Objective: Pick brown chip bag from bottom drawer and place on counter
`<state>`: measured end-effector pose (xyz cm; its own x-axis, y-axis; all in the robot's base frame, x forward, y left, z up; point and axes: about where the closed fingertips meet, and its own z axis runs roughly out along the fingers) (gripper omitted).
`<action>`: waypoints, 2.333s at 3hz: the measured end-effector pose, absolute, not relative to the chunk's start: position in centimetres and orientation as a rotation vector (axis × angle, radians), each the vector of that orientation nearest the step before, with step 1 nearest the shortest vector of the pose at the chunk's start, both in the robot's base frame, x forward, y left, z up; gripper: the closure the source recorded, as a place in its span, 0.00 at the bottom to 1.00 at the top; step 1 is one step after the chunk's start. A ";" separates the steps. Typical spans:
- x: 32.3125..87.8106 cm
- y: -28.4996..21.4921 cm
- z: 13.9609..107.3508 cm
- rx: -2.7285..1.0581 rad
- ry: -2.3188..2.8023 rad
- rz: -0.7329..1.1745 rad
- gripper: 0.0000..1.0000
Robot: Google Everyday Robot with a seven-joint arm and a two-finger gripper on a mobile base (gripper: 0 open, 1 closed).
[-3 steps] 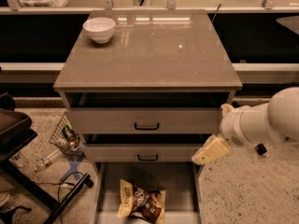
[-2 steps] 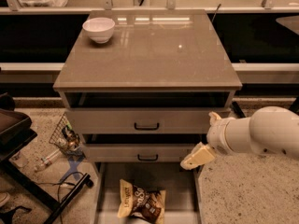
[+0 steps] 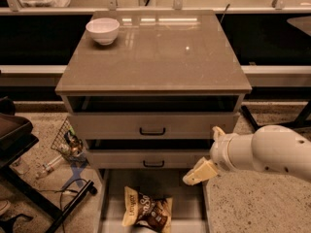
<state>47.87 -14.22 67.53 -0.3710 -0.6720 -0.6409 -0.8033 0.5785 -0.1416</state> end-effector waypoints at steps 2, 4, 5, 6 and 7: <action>44.8 -10.7 53.5 -1.181 2.163 0.359 0.00; 44.5 -4.8 41.1 -1.186 2.099 0.505 0.00; 44.3 -4.5 40.7 -1.187 2.101 0.514 0.00; 45.0 -3.0 39.5 -1.199 2.074 0.556 0.00; 46.3 0.3 37.2 -1.242 2.014 0.649 0.00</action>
Offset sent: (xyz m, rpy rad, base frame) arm -0.0410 0.0608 -0.2397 0.1035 0.0842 0.0411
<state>46.28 0.29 37.22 -0.3184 -0.5686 -0.7585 -0.9044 0.4219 0.0633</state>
